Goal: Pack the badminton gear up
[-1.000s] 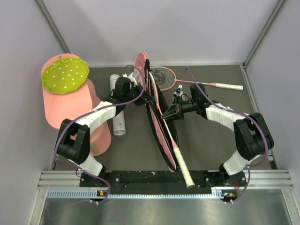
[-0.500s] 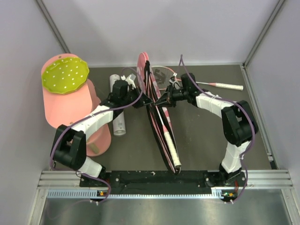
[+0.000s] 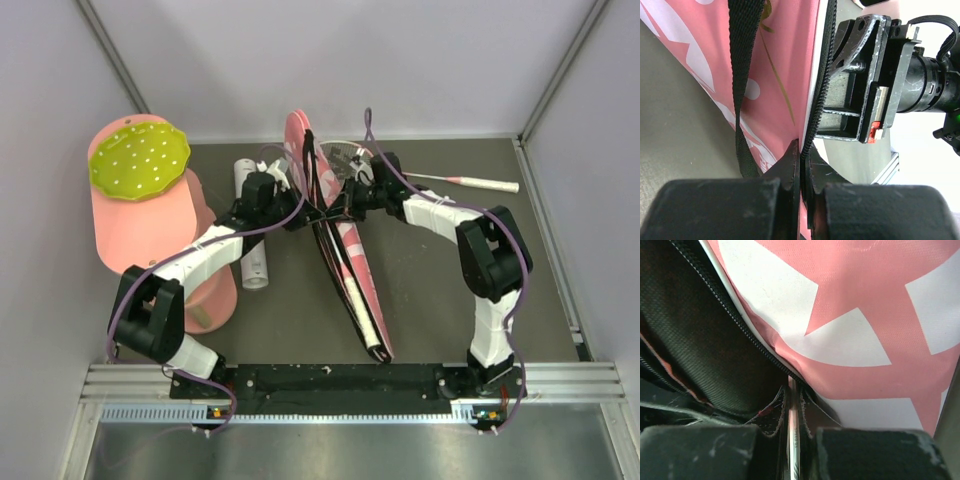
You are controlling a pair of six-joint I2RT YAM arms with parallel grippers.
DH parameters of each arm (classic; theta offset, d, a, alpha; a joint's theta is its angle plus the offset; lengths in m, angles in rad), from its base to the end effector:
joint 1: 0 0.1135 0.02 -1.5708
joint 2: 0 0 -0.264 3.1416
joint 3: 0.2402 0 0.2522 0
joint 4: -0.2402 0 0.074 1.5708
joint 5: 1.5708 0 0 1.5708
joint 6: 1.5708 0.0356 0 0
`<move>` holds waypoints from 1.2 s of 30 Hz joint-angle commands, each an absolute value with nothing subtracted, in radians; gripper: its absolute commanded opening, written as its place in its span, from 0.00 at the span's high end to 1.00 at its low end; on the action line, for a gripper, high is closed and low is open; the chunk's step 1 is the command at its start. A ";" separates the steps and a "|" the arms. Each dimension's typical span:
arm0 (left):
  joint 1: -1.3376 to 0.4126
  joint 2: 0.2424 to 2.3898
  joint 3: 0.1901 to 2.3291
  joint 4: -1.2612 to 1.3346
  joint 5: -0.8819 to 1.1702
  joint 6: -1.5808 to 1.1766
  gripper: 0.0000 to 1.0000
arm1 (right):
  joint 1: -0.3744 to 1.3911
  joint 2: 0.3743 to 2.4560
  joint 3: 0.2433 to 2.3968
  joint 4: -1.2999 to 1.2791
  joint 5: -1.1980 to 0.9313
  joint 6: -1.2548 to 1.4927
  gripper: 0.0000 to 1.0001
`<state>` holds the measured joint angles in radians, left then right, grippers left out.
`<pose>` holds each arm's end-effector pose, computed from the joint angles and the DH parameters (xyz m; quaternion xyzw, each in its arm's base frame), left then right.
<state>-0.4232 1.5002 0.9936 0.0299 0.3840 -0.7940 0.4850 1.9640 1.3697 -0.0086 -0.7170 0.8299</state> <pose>0.3043 -0.1517 0.2613 -0.0570 0.8423 -0.4256 0.3258 0.3790 0.2262 0.2127 -0.0186 0.8446 0.5121 0.1551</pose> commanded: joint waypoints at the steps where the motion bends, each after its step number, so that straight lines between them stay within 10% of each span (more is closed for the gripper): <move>1: -0.466 1.440 1.002 0.045 0.528 -0.805 1.00 | 0.497 1.947 1.434 -0.035 -0.519 0.671 0.99; 11: -0.466 1.450 1.008 0.061 0.534 -0.816 1.00 | 0.534 1.740 1.312 -0.254 -0.542 0.514 0.62; 36: -0.465 1.440 0.986 0.064 0.543 -0.810 1.00 | 0.730 1.282 0.974 -0.595 -0.184 0.342 0.46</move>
<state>-0.4610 1.4963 0.9924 -0.0067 0.5121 -0.8055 0.7033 1.3239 1.0229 -0.5770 -0.2337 0.3622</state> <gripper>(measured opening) 0.026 0.531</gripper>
